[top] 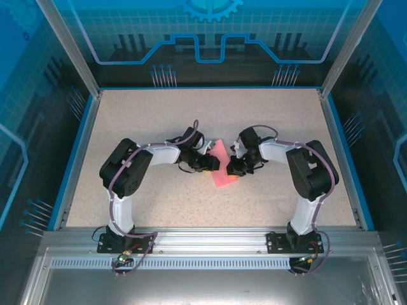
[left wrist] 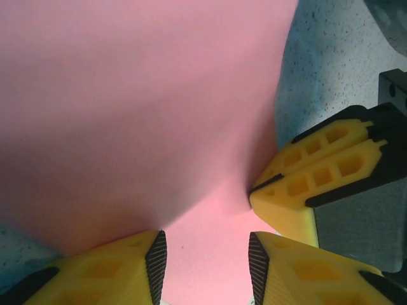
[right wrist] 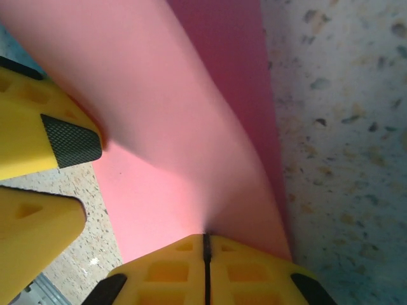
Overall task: Fold a paper plane with a square sheet of paper (fold left side to right side)
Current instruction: Hold the square sheet of paper at the center of the table, then first fold the square sheet of paper in half at the center of the table.
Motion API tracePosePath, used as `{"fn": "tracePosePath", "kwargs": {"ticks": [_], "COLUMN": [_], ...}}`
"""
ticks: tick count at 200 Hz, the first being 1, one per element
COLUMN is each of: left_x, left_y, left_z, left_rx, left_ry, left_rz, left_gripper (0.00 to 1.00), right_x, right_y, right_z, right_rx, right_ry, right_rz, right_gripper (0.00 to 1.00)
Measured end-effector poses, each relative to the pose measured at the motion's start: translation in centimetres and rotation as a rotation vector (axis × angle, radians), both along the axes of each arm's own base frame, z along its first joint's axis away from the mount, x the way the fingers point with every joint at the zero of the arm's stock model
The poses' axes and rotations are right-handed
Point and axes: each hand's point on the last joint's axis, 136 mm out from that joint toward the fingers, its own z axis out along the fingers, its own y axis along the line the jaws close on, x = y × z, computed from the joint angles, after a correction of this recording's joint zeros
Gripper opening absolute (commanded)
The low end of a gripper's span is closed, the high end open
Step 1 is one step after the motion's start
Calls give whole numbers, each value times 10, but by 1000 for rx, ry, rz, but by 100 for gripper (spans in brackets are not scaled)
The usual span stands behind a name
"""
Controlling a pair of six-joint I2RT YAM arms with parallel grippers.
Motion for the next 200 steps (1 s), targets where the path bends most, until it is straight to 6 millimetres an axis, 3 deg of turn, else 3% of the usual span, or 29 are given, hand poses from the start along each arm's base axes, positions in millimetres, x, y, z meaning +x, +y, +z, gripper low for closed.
{"fn": "tracePosePath", "kwargs": {"ticks": [59,126,145,167,200], "left_x": [19,93,104,103,70], "left_y": [11,44,51,53,57], "left_z": [-1,2,4,4,10], "left_rx": [34,13,6,-1,-30], "left_ry": [3,-30,-48,-66,-55], "left_rz": [42,177,199,203,184], "left_gripper": [45,46,46,43,37], "right_x": [0,-1,-1,-1,0], "right_y": [-2,-1,-1,-1,-1], "right_z": [-1,-3,-3,-2,-2], "right_rx": [-18,-24,-18,-13,-12], "right_ry": [-6,-13,-18,-20,-15], "right_rz": [6,13,0,-16,-28], "right_gripper": [8,7,7,7,7]}}
